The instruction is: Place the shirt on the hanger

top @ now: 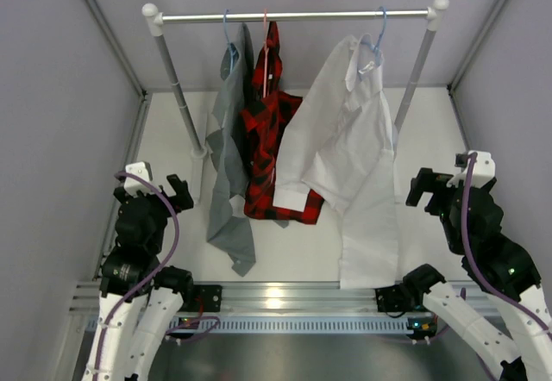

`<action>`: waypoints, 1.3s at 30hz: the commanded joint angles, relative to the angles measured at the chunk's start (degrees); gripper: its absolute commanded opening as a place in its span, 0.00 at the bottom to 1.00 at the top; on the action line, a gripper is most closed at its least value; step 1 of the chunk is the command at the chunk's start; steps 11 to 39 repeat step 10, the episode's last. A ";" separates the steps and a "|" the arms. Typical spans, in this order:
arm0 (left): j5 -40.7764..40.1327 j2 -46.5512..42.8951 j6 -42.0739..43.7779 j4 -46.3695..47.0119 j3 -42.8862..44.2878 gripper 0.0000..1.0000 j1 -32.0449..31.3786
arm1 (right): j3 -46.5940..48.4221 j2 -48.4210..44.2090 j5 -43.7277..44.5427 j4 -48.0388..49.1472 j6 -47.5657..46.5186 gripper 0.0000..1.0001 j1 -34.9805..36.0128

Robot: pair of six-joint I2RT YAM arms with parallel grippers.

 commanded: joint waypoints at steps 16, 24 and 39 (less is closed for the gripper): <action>0.20 -1.99 1.11 2.47 -0.06 0.98 -0.51 | 0.04 1.09 -2.18 1.49 -1.15 1.00 -0.47; 0.20 -1.99 1.11 2.47 -0.06 0.98 -0.51 | 0.04 1.09 -2.18 1.49 -1.15 1.00 -0.47; 0.20 -1.99 1.11 2.47 -0.06 0.98 -0.51 | 0.04 1.09 -2.18 1.49 -1.15 1.00 -0.47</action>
